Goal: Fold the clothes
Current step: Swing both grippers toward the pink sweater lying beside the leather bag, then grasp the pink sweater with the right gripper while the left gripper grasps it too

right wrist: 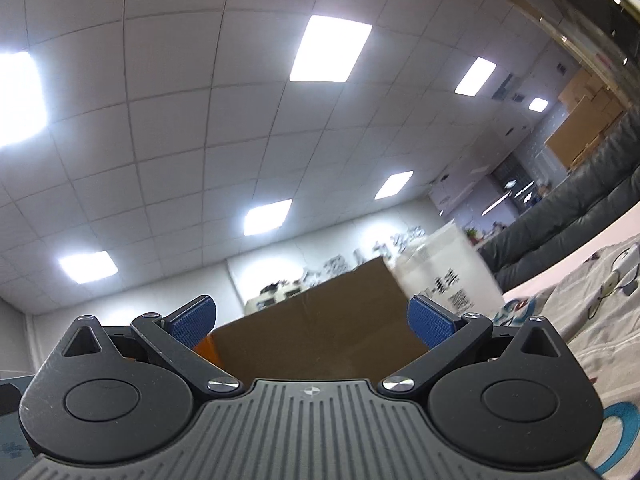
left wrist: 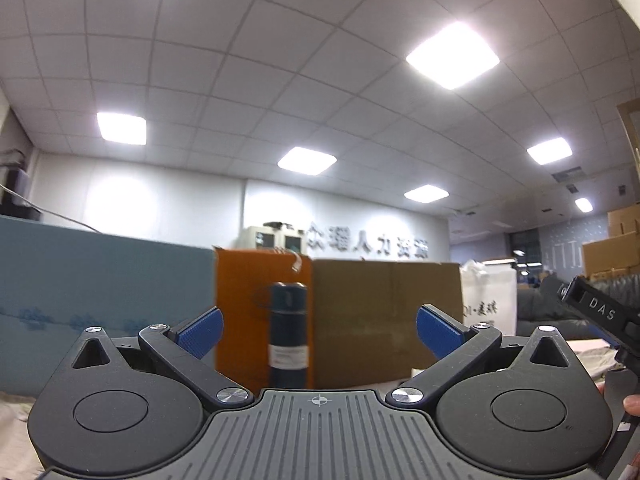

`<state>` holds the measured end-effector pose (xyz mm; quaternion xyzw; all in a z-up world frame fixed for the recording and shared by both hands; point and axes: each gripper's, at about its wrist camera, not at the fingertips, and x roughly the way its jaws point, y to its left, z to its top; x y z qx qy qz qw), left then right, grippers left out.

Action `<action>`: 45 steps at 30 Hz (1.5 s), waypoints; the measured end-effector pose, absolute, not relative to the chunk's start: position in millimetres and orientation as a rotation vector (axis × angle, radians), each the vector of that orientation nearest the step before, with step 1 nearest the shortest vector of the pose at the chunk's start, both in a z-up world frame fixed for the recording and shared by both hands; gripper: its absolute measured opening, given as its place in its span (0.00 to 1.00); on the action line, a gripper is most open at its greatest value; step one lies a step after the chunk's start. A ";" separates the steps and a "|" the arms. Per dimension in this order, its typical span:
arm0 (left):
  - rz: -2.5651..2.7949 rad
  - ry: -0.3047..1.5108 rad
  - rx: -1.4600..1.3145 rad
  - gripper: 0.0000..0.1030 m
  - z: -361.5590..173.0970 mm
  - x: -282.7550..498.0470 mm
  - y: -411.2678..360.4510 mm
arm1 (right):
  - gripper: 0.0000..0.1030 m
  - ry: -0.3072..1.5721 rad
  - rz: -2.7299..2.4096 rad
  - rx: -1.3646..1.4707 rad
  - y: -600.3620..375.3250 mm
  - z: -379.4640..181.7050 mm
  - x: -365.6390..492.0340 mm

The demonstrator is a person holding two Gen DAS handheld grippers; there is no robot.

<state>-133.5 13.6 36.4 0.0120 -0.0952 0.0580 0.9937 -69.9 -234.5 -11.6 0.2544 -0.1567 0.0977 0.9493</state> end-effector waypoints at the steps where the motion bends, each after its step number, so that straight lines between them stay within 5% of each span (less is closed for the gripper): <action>1: 0.126 -0.201 0.022 1.00 38.0 -139.3 16.7 | 1.00 -0.309 0.223 0.520 -232.0 -8.8 -74.5; 13: 0.327 -0.323 -0.013 1.00 53.3 -209.4 86.8 | 1.00 -0.266 0.544 0.630 -176.4 23.0 -135.2; 28: 0.737 -0.474 0.034 1.00 110.7 -324.3 210.2 | 1.00 -0.240 0.943 0.325 -21.5 86.8 -200.7; 35: 0.796 -0.446 -0.265 1.00 109.5 -365.9 292.2 | 1.00 -0.178 1.132 0.099 78.4 114.7 -215.5; 45: 0.646 -0.443 -0.728 1.00 28.7 -398.3 378.1 | 1.00 0.058 1.386 -0.096 201.9 79.0 -219.5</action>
